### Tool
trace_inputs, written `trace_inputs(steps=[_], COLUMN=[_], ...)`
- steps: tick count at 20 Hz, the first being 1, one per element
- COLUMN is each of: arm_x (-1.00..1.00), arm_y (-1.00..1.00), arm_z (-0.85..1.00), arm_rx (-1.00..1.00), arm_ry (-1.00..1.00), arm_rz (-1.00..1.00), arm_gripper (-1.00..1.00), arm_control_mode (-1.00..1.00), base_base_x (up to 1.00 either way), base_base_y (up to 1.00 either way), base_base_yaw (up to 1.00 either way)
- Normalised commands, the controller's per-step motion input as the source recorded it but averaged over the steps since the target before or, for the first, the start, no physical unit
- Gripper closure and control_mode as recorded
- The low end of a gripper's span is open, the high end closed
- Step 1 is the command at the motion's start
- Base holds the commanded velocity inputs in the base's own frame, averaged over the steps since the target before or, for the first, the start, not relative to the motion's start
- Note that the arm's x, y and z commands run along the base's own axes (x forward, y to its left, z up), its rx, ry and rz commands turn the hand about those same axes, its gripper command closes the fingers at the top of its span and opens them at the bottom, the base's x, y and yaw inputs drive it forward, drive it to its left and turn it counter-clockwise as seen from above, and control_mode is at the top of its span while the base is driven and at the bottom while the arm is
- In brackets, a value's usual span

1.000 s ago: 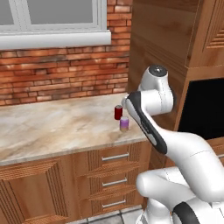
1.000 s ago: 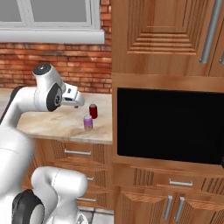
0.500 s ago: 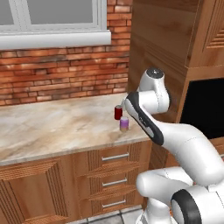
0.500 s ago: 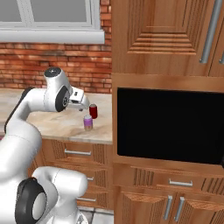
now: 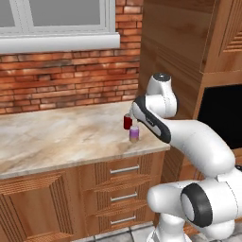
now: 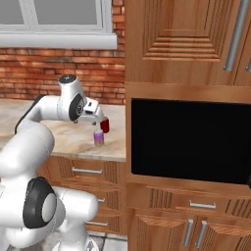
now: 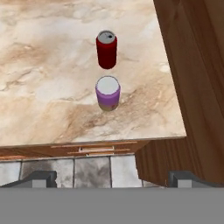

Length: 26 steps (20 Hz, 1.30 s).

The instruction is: Four empty soda cans are scattered around the kitchen. Gather all the cans and cluster them next to the stove for recycling.

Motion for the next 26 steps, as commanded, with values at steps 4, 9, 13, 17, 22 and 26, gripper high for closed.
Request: trace_inputs(steps=[4,9,13,17,22,26], arm_x=[0.22,0.22,0.20,0.18,0.16,0.11], arm_y=[0.00,0.00,0.00,0.00,0.00,0.00], arm_z=[-0.17,-0.17,-0.17,-0.19,-0.23,-0.20], arm_rx=[0.00,0.00,0.00,0.00,0.00,0.00], arm_ry=[0.06,0.03,0.03,0.01,0.00,0.01], arm_rz=[0.00,0.00,0.00,0.00,0.00,0.00], arm_gripper=[-1.00,-1.00,-1.00,-1.00,-1.00,-1.00], arm_control_mode=[-1.00,-1.00,-1.00,-1.00,-1.00,-1.00], base_base_x=[0.00,0.00,0.00,0.00,0.00,0.00], base_base_y=[0.00,0.00,0.00,0.00,0.00,0.00], base_base_yaw=[0.00,0.00,0.00,0.00,0.00,0.00])
